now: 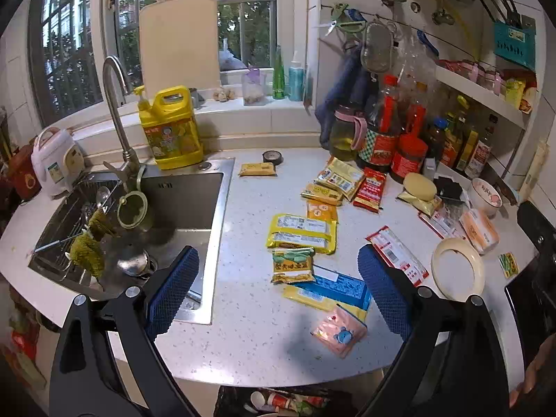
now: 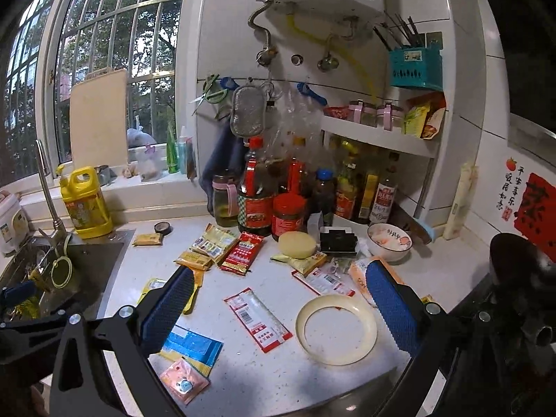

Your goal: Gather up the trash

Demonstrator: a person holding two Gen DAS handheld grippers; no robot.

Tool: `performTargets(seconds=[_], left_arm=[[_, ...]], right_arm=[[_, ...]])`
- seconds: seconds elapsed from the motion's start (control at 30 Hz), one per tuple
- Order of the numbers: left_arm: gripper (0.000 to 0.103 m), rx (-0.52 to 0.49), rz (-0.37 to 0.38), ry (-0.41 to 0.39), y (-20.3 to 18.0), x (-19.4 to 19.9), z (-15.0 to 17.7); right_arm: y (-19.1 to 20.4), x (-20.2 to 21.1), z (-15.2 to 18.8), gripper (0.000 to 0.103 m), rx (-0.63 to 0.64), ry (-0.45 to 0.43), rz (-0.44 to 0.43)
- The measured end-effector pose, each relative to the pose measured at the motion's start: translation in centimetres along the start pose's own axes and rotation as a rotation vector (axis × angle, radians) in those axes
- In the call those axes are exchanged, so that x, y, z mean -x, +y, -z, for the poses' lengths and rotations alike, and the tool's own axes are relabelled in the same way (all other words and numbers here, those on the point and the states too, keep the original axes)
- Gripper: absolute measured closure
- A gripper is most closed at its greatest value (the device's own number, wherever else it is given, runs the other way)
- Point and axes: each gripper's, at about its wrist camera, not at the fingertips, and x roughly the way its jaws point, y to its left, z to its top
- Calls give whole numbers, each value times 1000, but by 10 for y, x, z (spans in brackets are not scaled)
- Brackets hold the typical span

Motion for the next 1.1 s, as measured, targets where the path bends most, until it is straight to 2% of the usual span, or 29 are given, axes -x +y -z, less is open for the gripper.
performTargets(seconds=[0.1, 0.43, 0.77, 1.1], left_arm=[[12, 5, 1, -2, 0, 0, -1], [12, 16, 5, -6, 2, 2, -5], [12, 14, 20, -17, 2, 5, -10], [12, 12, 22, -24, -1, 7, -13]], right_arm=[[-2, 0, 1, 5, -8, -9, 38], [-4, -1, 2, 5, -13, -2, 62], [-6, -8, 5, 5, -36, 44, 13], [-7, -8, 4, 5, -32, 42, 13]])
